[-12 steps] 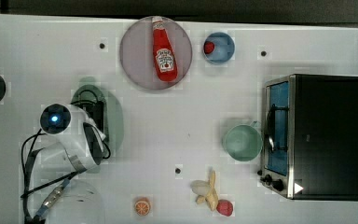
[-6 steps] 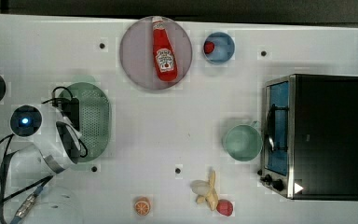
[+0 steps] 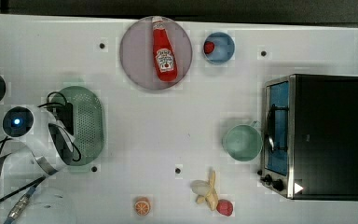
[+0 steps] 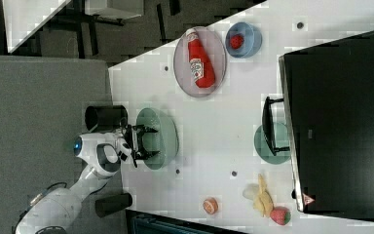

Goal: Drag strainer right to left.

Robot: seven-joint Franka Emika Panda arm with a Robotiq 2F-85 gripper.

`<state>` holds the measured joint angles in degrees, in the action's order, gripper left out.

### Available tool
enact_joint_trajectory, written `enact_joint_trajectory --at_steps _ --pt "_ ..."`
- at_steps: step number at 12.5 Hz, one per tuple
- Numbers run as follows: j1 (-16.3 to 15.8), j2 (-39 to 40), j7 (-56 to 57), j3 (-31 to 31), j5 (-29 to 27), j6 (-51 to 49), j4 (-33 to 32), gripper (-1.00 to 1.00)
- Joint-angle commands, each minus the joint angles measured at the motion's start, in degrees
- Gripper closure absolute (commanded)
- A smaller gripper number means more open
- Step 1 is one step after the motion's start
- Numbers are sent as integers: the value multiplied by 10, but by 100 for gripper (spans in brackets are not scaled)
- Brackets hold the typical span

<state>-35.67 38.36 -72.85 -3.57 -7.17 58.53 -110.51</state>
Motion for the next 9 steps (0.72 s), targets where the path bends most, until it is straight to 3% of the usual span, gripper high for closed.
enact_joint_trajectory --at_steps 1,5,9 --pt "-26 2 -49 -4 7 11 14 -100" --pt "-27 -4 -62 0 13 -2 23 -100" --pt "-26 -93 91 38 23 -117 18 -100"
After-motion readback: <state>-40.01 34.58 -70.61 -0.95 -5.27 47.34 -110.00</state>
